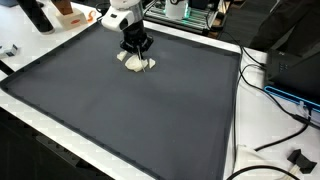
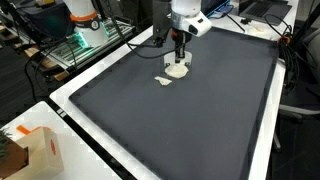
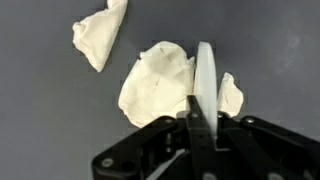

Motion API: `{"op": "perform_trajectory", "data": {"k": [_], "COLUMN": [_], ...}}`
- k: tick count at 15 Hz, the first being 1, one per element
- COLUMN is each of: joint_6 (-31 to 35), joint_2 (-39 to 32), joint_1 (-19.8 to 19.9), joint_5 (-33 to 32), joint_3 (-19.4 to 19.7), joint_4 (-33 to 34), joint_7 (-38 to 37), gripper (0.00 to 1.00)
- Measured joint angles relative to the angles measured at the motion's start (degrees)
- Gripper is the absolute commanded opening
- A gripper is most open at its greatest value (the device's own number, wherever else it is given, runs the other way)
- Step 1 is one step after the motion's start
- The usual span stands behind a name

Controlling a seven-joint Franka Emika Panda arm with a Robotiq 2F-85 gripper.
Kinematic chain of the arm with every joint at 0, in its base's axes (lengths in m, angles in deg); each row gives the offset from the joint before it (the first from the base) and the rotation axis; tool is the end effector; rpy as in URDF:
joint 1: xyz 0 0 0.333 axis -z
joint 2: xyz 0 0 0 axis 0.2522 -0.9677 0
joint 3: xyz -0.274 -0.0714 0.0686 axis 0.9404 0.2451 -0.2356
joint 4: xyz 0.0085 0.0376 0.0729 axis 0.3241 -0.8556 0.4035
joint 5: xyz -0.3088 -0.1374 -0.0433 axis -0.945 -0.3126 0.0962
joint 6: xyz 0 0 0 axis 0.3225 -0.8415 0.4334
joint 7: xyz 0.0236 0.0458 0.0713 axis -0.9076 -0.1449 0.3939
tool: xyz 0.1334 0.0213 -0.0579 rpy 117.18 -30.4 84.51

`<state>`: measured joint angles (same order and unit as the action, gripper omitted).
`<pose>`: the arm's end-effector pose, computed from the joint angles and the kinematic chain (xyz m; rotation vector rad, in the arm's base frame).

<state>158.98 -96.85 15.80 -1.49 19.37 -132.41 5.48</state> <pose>0.5144 0.0371 0.2051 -2.9211 -0.9871 0.1088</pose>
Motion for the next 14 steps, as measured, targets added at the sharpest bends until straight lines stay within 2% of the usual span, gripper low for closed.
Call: {"op": "perform_trajectory", "data": {"k": [8, 14], "joint_6": [-0.66, -4.59], "joint_2": [0.53, 2.11], "joint_1": [1.74, 2.23], "joint_5": [1.56, 0.12], "joint_3": [-0.31, 1.14], "joint_4": [-0.96, -2.86], "joint_7": [0.09, 0.09], "gripper": [0.01, 0.01]}}
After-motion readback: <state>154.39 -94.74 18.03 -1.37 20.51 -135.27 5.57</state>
